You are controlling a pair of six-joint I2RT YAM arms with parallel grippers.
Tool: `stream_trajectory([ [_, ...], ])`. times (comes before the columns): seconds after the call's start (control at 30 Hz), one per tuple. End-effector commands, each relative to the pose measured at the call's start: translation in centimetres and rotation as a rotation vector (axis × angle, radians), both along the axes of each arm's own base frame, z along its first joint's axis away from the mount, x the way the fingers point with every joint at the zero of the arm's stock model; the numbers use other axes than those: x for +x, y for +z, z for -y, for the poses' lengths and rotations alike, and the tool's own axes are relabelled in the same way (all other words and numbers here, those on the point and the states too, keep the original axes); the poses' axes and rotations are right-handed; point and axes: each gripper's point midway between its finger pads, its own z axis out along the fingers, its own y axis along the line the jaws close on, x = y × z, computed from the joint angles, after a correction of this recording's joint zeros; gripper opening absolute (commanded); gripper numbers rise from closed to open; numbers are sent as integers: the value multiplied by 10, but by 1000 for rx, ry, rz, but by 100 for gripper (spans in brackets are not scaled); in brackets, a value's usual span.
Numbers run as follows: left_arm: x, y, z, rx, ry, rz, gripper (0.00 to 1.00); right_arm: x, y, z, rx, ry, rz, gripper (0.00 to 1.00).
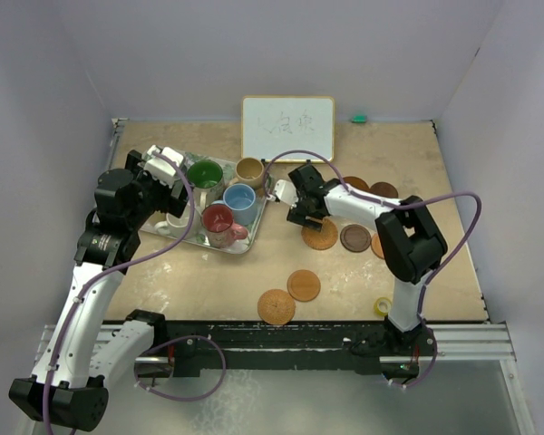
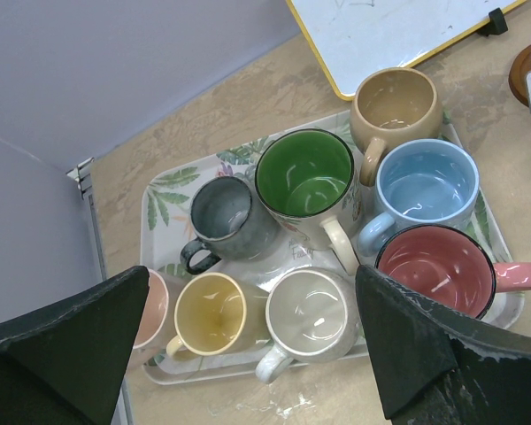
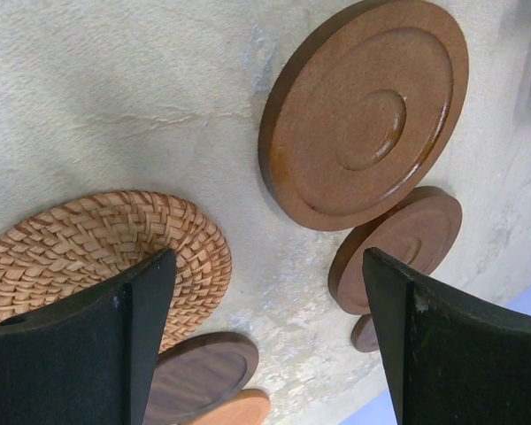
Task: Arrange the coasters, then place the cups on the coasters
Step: Move the cup to the center of the board.
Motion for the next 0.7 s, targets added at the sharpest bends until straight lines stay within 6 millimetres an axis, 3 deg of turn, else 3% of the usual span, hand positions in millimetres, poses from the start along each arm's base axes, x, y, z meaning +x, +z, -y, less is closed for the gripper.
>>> stream_trajectory([
  [0.0,1,20,0,-8,-8,65,96,15,8,3,-25,-8,23,87],
  [0.4,-1,21,0,-9,-12,65,96,22,16,3,-2,-15,25,87],
  [0.67,-1,20,0,-9,-12,65,96,19,36,-8,75,-24,11,88],
])
